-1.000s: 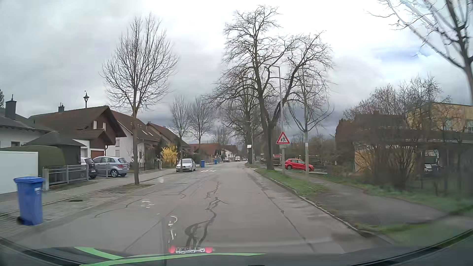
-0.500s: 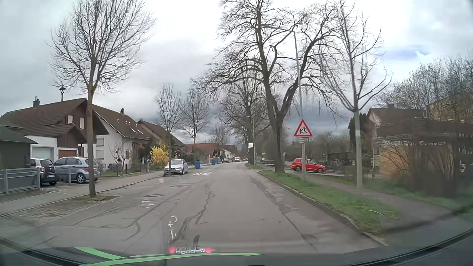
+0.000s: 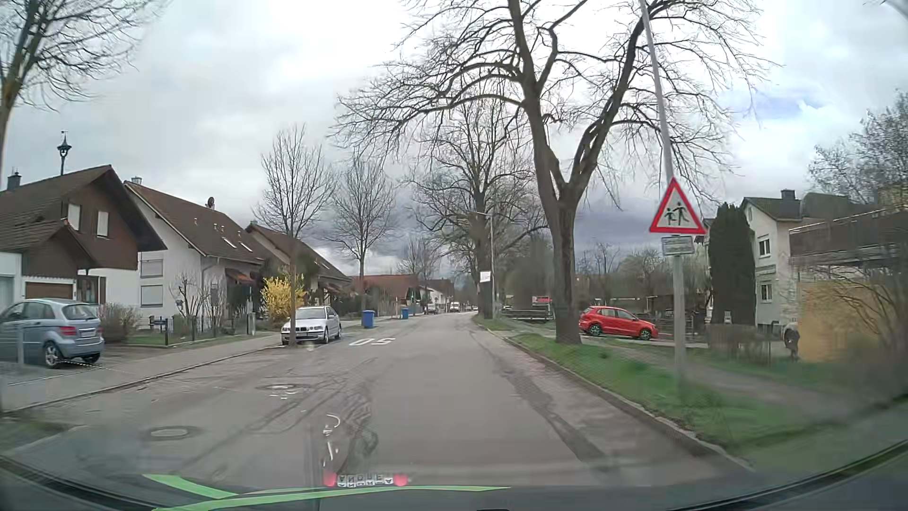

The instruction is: Follow the waypoints while adhering to traffic rules and regulations

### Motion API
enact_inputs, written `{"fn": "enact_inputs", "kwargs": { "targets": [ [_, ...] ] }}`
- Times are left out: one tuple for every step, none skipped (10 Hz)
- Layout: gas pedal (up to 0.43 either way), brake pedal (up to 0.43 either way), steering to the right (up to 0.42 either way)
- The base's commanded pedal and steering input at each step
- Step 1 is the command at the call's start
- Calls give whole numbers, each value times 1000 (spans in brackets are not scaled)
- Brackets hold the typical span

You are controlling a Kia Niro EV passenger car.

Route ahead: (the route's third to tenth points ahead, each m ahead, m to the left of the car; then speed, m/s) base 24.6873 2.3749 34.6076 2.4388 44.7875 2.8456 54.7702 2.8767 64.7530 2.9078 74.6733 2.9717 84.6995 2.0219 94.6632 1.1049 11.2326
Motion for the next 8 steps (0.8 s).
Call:
{"fn": "enact_inputs", "kwargs": {
  "targets": [
    [98, 0, 1],
    [98, 0, 1],
    [98, 0, 1],
    [98, 0, 1],
    [98, 0, 1],
    [98, 0, 1],
    [98, 0, 1],
    [98, 0, 1]
  ]
}}
